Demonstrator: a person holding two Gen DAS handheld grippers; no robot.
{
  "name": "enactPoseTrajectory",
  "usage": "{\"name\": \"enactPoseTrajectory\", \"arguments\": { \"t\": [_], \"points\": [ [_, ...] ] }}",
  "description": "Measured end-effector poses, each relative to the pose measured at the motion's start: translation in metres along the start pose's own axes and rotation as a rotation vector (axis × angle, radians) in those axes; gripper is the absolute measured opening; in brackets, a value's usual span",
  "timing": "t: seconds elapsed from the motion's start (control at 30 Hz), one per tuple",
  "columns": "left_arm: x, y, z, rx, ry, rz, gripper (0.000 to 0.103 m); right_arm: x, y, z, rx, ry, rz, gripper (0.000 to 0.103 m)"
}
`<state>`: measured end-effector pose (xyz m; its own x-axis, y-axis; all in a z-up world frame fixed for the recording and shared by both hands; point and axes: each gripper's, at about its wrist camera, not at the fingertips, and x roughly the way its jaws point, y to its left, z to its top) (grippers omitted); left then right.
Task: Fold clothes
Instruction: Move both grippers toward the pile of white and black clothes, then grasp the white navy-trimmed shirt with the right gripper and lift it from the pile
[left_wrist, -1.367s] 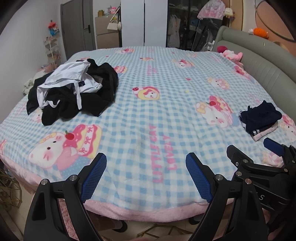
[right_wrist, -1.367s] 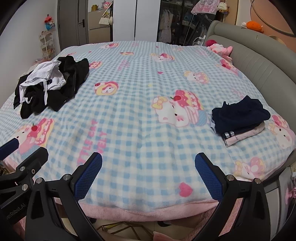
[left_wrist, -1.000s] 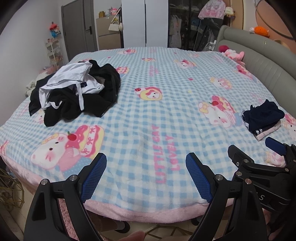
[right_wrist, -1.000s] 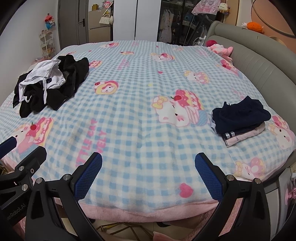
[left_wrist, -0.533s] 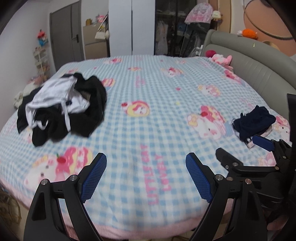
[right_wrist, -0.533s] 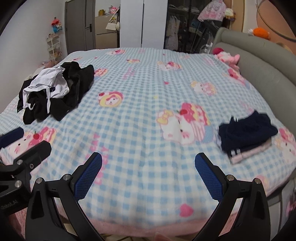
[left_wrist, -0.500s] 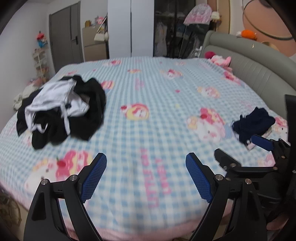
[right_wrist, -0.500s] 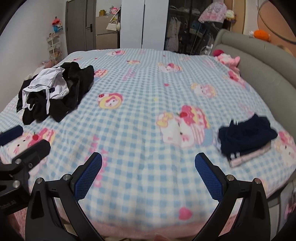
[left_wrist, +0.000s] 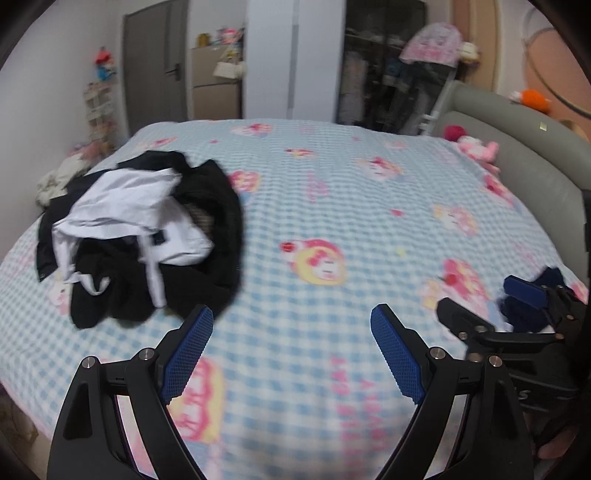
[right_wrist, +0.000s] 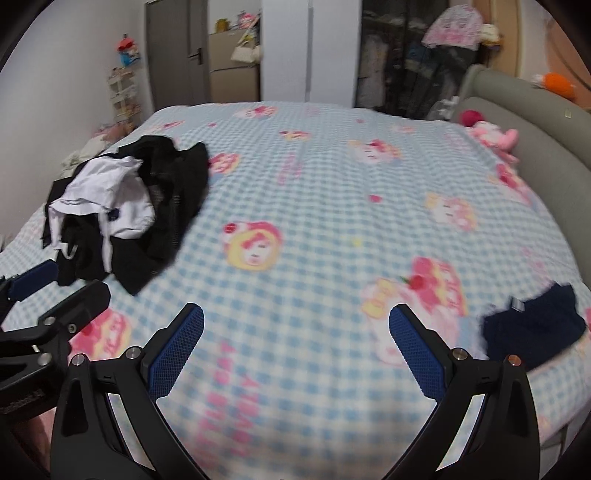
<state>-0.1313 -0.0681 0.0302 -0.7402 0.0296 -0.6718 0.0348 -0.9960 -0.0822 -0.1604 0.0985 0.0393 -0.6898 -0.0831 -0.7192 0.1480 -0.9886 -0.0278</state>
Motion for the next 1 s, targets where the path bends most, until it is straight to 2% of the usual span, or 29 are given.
{"name": "enactPoseTrajectory", "arguments": {
  "t": [0.3,0.4,0.57,0.67,0.83,0.9,0.93,1.0],
  "points": [
    [0.046,0.124,0.001,-0.180,0.076,0.138,0.089,0.053,0.104,0.033,-0.131,0.035,0.146,0.102],
    [0.064,0.164,0.003,-0.247,0.079,0.144,0.089,0.076,0.142,0.045,-0.170,0.034,0.192,0.102],
    [0.105,0.208,0.013,-0.332,0.086,0.119,0.088,0.130,0.194,0.066,-0.234,0.067,0.209,0.101],
    [0.133,0.228,0.019,-0.369,0.079,0.049,0.088,0.165,0.204,0.078,-0.209,0.109,0.213,0.099],
    [0.177,0.240,0.032,-0.370,0.045,-0.168,0.088,0.203,0.215,0.090,-0.214,0.157,0.281,0.085],
    [0.188,0.233,0.034,-0.325,0.017,-0.167,0.086,0.214,0.221,0.093,-0.233,0.167,0.316,0.077],
    [0.194,0.230,0.035,-0.302,0.004,-0.162,0.085,0.220,0.228,0.093,-0.261,0.168,0.319,0.068],
    [0.204,0.225,0.035,-0.286,0.007,-0.153,0.077,0.232,0.240,0.091,-0.306,0.170,0.325,0.064]
  ]
}}
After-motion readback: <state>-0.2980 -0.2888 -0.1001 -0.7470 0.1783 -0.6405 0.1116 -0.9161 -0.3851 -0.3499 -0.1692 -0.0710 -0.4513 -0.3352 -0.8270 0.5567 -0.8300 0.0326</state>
